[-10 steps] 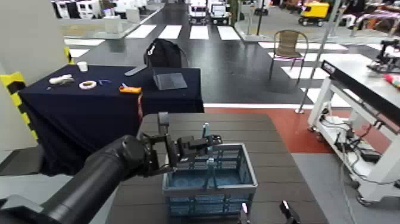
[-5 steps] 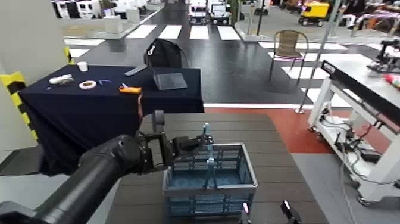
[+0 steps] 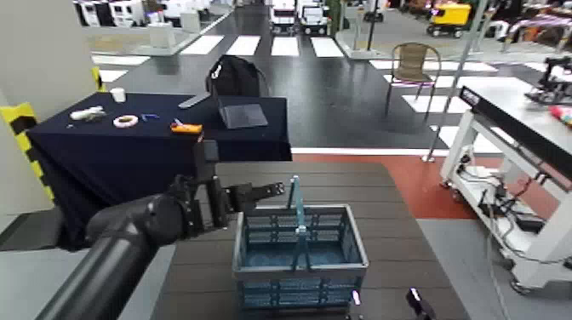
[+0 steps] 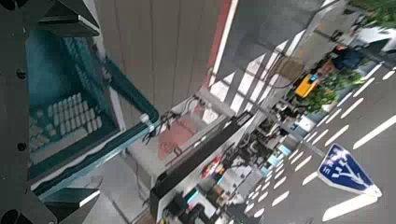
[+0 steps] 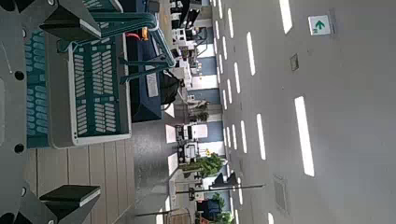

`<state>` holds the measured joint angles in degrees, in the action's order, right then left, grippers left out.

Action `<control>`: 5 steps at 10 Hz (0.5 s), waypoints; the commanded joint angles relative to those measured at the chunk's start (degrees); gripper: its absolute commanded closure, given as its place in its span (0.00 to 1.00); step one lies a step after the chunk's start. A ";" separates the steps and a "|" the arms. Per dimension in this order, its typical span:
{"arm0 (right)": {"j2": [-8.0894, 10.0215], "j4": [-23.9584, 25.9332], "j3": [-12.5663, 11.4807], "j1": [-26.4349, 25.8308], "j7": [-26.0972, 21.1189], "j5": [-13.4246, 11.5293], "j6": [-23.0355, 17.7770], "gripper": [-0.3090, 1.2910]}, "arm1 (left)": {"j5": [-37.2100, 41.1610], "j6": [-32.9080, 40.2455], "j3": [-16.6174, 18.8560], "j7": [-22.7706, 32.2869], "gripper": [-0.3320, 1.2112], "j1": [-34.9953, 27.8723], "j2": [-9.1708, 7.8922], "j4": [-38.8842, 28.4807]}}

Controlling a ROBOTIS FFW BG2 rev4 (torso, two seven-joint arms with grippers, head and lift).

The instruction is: Place the crate on the table.

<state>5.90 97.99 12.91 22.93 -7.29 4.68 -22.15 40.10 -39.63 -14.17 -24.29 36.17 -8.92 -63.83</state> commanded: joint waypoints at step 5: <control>-0.45 0.18 -1.22 0.71 -0.09 -0.72 -0.70 0.28 | -9.25 12.74 5.99 16.29 0.29 -24.48 -3.30 -32.94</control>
<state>5.53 98.11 11.77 23.53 -7.39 4.06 -22.84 31.94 -28.25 -8.79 -8.06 14.03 -12.21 -94.64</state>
